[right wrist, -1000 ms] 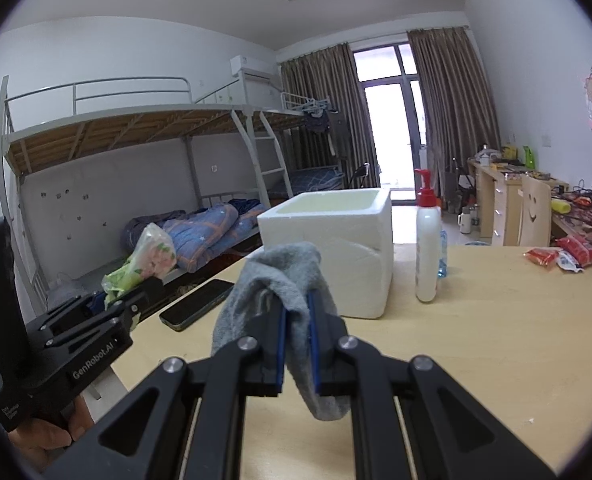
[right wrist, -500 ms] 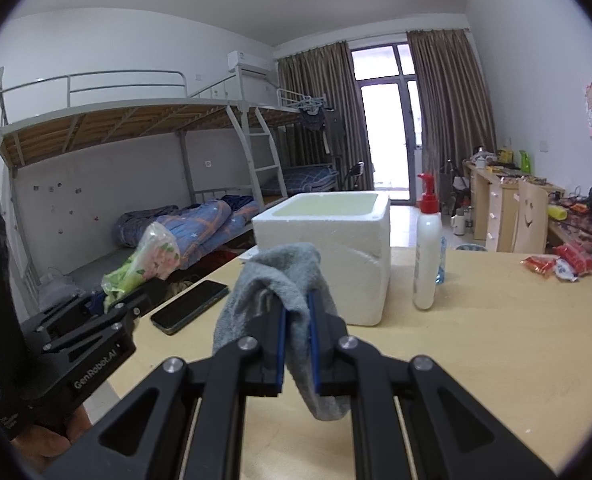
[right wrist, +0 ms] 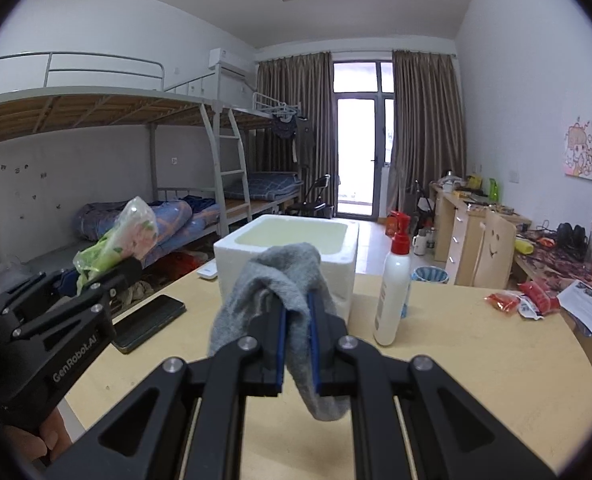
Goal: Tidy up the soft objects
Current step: 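Carry the green packet in the left tool while the right carries the sock to the box, then lower the green packet into the foam box and open the left tool, then lower the grey sock into the foam box and open the right tool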
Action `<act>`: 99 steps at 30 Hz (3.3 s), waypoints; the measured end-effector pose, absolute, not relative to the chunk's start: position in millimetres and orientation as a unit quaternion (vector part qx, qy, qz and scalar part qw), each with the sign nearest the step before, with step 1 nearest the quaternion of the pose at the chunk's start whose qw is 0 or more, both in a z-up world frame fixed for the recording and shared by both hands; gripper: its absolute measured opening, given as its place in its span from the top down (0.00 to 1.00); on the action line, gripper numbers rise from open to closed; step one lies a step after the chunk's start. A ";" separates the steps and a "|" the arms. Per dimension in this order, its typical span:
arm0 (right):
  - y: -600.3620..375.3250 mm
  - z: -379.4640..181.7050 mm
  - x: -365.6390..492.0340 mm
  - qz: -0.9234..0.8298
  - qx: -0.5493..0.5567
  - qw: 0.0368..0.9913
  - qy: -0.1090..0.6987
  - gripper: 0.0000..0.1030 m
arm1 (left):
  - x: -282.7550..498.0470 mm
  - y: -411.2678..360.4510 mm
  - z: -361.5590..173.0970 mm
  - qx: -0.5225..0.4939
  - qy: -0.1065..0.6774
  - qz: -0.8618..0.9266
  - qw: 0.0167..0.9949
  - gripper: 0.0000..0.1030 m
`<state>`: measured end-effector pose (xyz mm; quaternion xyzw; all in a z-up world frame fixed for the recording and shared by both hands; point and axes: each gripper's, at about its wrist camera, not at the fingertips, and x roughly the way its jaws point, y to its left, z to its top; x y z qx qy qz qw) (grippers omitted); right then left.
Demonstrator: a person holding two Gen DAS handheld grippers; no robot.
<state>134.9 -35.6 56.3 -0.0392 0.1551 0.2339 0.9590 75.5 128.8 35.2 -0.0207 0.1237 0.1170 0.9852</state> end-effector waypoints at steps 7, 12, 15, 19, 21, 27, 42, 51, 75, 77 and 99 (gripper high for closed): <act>-34.3 57.4 148.0 0.236 -0.037 0.958 0.160 0.88 | 91.1 132.6 40.9 -0.019 0.126 0.106 0.986 0.69; -30.3 62.0 155.5 0.252 -0.032 0.954 0.159 0.88 | 104.9 138.0 47.9 -0.018 0.127 0.096 0.987 0.69; -29.0 67.2 165.0 0.259 -0.031 0.952 0.158 0.88 | 115.9 140.7 52.6 -0.021 0.131 0.081 0.988 0.69; -24.9 70.4 179.8 0.267 -0.029 0.948 0.169 0.88 | 131.3 144.2 57.0 -0.023 0.138 0.072 0.988 0.69; -22.0 72.4 186.2 0.265 -0.032 0.949 0.170 0.88 | 138.8 145.4 59.5 -0.020 0.140 0.068 0.988 0.69; -11.9 79.7 204.1 0.264 -0.030 0.949 0.171 0.88 | 163.4 149.9 63.4 -0.014 0.149 0.063 0.987 0.69; 2.1 82.3 248.4 0.265 -0.038 0.945 0.186 0.88 | 233.3 154.2 68.8 -0.002 0.167 0.053 0.984 0.69; 6.2 80.5 257.9 0.261 -0.039 0.946 0.187 0.88 | 250.3 154.5 66.0 0.004 0.173 0.051 0.984 0.69; 1.9 94.6 258.8 0.240 -0.021 0.953 0.182 0.88 | 278.5 145.4 62.5 0.009 0.186 0.008 0.983 0.69; 2.3 94.3 258.7 0.240 -0.023 0.953 0.181 0.88 | 280.4 146.1 61.9 0.009 0.185 0.011 0.983 0.69; -1.3 92.1 259.2 0.238 -0.019 0.955 0.178 0.88 | 284.6 148.5 59.4 0.015 0.174 0.036 0.984 0.07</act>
